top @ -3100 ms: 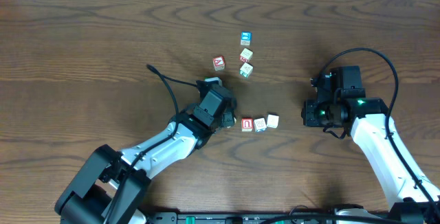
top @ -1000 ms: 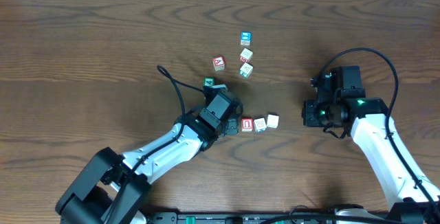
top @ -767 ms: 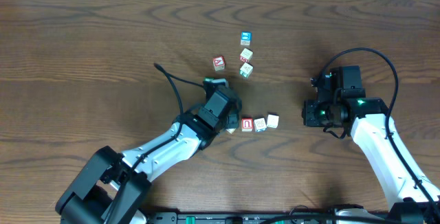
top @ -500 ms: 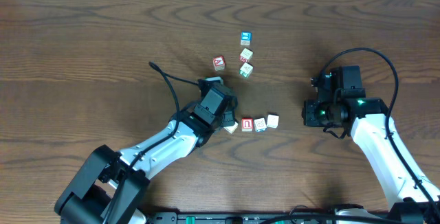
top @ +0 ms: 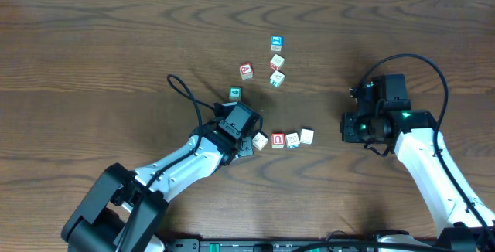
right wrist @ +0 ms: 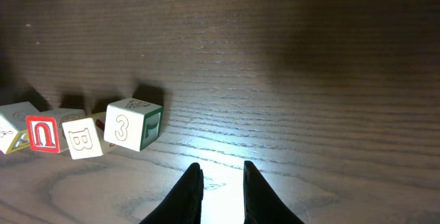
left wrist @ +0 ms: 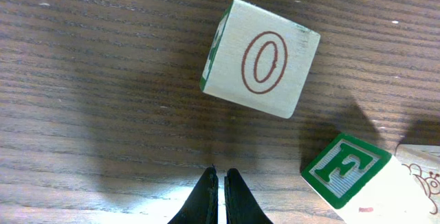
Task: Lift 5 blocks
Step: 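Close the left gripper on the white '0' block and lift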
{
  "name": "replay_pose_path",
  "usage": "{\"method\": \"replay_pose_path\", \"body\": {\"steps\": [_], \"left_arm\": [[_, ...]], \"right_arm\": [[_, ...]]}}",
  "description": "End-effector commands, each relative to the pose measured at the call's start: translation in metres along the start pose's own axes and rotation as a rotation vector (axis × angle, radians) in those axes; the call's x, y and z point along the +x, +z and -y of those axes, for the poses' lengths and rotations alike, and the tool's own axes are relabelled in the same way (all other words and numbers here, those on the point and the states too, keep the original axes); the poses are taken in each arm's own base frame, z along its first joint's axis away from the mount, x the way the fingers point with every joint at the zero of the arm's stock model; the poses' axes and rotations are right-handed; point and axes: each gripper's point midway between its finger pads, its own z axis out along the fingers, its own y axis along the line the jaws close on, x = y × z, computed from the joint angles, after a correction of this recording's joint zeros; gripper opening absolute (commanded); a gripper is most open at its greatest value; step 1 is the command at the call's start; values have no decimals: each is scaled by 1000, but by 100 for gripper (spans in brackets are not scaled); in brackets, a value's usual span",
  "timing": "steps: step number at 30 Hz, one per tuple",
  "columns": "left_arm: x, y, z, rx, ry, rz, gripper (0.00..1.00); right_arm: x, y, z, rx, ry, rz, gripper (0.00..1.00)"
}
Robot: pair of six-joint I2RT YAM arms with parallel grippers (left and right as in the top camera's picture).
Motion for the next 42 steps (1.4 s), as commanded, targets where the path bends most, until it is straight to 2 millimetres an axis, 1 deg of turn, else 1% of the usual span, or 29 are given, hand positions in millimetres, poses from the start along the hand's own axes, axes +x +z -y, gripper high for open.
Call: {"method": "replay_pose_path", "body": {"steps": [1, 8, 12, 17, 23, 26, 33, 36, 40, 42], "left_arm": [[9, 3, 3, 25, -10, -46, 7], [22, 1, 17, 106, -17, -123, 7], [23, 0, 20, 113, -75, -132, 7], [17, 0, 26, 137, -123, -115, 7], [0, -3, 47, 235, -120, -54, 7], [-7, -4, 54, 265, -119, -28, 7], [-8, -4, 55, 268, -113, -23, 7], [-10, -4, 53, 259, -72, -7, 7], [-18, -3, 47, 222, -28, 44, 8], [-26, -4, 48, 232, -8, 75, 8]], "right_arm": [[2, 2, 1, 3, 9, -5, 18], [2, 2, 2, 5, 9, -5, 18], [2, 2, 2, 7, 9, -5, 18], [2, 2, 2, 7, 9, -5, 18], [2, 2, 2, 7, 9, -5, 18], [2, 2, 2, 7, 9, -5, 18], [3, 3, 3, 11, 10, -6, 18], [3, 3, 3, 11, 10, -5, 18], [2, 3, 3, 11, 9, -3, 18], [2, 3, 3, 11, 9, -1, 18]]}}
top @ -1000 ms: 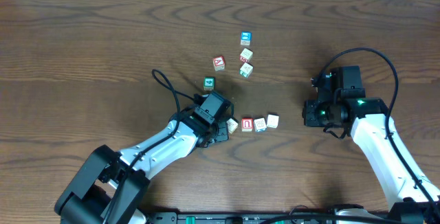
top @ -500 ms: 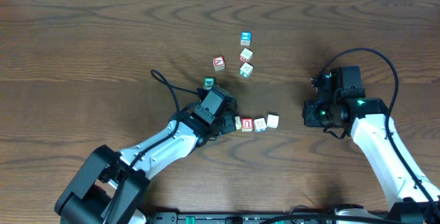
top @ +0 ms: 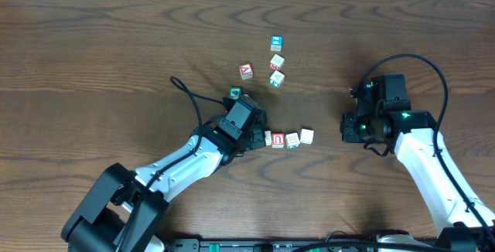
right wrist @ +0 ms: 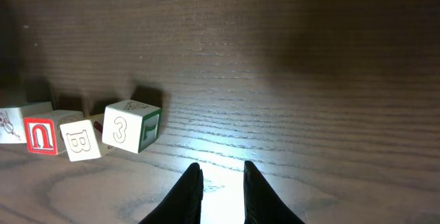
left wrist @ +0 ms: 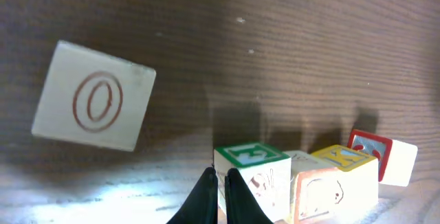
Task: Lift 5 blocks
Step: 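Close the left gripper on the white '0' block and lift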
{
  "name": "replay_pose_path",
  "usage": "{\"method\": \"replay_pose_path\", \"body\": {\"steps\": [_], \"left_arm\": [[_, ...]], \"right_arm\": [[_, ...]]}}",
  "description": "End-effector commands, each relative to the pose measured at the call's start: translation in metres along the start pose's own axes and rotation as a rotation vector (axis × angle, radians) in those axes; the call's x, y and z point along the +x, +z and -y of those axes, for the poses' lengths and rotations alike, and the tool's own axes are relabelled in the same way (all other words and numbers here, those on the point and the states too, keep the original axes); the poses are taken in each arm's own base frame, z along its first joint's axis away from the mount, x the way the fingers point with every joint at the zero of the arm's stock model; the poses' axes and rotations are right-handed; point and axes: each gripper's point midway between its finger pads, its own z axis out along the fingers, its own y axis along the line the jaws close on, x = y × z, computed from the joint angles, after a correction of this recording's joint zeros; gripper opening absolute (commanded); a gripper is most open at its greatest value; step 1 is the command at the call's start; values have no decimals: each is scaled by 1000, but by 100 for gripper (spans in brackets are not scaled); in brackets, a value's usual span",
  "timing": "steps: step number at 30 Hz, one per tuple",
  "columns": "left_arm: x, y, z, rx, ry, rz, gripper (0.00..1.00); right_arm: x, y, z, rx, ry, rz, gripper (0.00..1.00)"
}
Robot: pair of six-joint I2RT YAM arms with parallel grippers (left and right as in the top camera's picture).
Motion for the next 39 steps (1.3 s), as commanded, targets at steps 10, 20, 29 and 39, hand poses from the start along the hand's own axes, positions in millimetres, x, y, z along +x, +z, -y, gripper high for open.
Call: {"method": "replay_pose_path", "body": {"steps": [10, 20, 29, 39], "left_arm": [[-57, -16, -13, -21, 117, 158, 12], [-60, -17, -26, -59, 226, 147, 56], [-51, -17, -34, -89, 264, 106, 61], [-47, -16, -45, -142, 294, 86, 57]], "right_arm": [[5, 8, 6, 22, 9, -2, 22], [5, 9, 6, 21, 8, 4, 24], [5, 10, 6, 21, 8, 5, 24], [5, 10, 6, 21, 8, 5, 24]]}}
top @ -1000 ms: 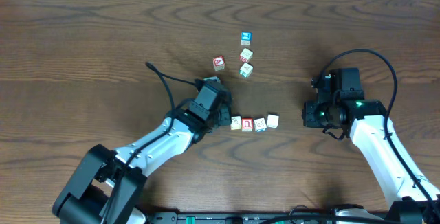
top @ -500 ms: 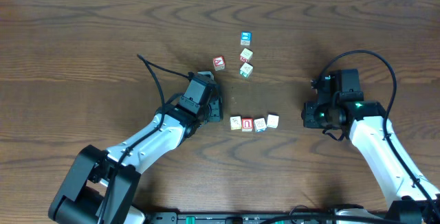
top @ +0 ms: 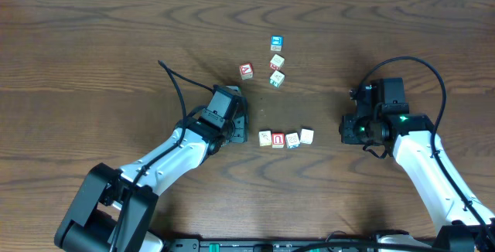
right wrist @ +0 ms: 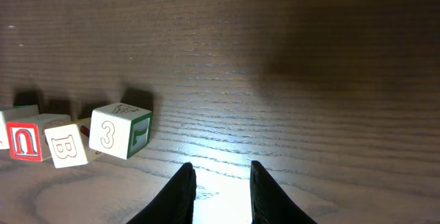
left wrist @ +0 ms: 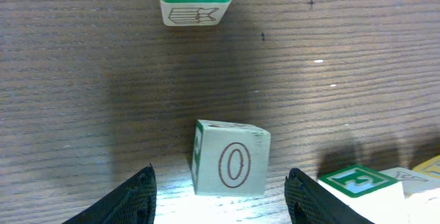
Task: Lift 5 blocks
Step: 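Close the left gripper on the white '0' block and lift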
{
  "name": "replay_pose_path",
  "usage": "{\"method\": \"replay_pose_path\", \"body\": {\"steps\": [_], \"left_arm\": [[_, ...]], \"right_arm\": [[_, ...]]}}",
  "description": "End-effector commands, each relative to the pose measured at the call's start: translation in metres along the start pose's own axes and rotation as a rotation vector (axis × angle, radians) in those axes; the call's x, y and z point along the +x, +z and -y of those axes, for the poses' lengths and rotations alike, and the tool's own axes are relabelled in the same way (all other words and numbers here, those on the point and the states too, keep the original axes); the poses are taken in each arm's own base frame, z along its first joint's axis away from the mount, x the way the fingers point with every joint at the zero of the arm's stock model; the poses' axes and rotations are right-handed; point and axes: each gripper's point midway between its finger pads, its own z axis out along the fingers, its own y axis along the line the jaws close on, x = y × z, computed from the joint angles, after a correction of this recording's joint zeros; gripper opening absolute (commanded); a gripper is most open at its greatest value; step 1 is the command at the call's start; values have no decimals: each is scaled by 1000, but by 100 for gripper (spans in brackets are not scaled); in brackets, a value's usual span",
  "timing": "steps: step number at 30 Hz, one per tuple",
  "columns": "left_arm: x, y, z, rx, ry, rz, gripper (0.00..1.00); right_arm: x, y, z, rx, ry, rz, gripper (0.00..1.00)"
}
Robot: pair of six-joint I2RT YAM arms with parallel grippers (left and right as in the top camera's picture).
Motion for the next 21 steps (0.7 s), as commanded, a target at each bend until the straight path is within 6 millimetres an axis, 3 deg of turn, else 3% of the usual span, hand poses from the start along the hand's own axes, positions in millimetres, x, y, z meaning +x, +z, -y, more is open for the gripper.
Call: {"method": "replay_pose_path", "body": {"steps": [1, 15, 19, 21], "left_arm": [[-12, -5, 0, -18, 28, 39, 53], [0, 18, -7, -44, 28, -10, 52], [-1, 18, -7, -42, 28, -5, 38], [-2, 18, -6, -40, 28, -1, 38]], "right_arm": [[2, 2, 3, 11, 10, -6, 24], [2, 2, 3, 14, 10, -5, 24], [1, 2, 3, 14, 9, -3, 24], [1, 2, 3, 14, 9, -3, 24]]}}
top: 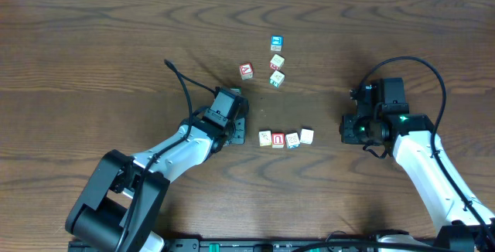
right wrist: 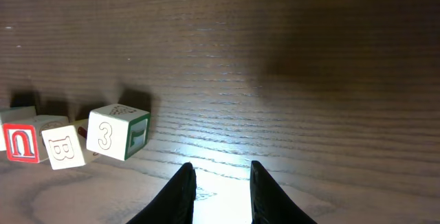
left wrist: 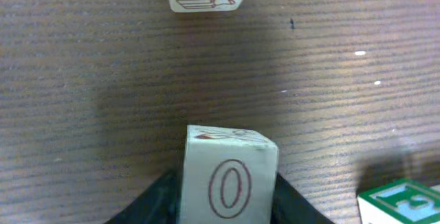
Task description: Lift 5 blocks
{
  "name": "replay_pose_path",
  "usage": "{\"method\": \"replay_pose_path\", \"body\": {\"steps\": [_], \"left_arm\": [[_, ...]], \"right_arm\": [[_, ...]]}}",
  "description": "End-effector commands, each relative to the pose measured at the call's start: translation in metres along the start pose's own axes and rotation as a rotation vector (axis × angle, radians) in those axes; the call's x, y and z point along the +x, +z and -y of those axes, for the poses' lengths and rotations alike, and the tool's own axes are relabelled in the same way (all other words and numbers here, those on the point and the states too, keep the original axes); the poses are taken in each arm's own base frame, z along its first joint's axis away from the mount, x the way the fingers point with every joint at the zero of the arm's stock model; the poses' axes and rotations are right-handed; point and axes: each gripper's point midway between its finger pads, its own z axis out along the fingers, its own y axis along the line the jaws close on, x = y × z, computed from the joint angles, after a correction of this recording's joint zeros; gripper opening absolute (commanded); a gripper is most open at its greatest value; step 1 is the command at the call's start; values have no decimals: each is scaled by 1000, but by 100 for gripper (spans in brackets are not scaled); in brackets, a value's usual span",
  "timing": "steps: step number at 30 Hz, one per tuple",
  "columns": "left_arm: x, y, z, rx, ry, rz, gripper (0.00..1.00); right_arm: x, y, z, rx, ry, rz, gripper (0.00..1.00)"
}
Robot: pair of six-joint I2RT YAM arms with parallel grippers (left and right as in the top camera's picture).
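A pale wooden block with a red O (left wrist: 230, 183) sits between the fingers of my left gripper (left wrist: 227, 193). Both dark fingers (left wrist: 161, 200) press its sides, so the gripper is shut on it. In the overhead view the left gripper (top: 230, 117) hides this block, left of a row of blocks (top: 285, 138). My right gripper (right wrist: 218, 176) is open with nothing in it, low over the wood, to the right of the block marked 3 (right wrist: 117, 131). In the overhead view the right gripper (top: 353, 127) is right of the row.
A green-edged block lies just beyond the O block, and a green F block (left wrist: 402, 200) to its right. Beside the 3 are a B block (right wrist: 58, 147) and a red U block (right wrist: 19, 143). Further back lie a red block (top: 246, 71) and three more (top: 276, 60).
The left gripper's fingers, wide apart on either side of the O block, now press against its sides, and the block looks larger in the wrist view. The right arm has not moved.
The left gripper was shut beside the O block near the row's left end. Then it was shut right at the F block, with the O block off to the left. Then it stood wide open astride the O block, and now grips it. The right gripper's fingers widened slightly.
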Motion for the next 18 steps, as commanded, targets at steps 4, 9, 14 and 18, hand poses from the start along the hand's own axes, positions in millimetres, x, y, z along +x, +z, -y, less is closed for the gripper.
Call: {"method": "replay_pose_path", "body": {"steps": [4, 9, 14, 18], "left_arm": [[-15, -2, 4, 6, 5, 46, 60], [-19, -2, 6, 13, 5, 61, 64], [-24, -3, 8, 21, 9, 82, 55], [-26, -3, 8, 21, 9, 90, 40]], "right_arm": [[2, 2, 2, 7, 9, -6, 24], [2, 2, 2, 7, 9, -5, 24], [2, 2, 2, 7, 9, -5, 24], [2, 2, 2, 7, 9, -5, 24]]}}
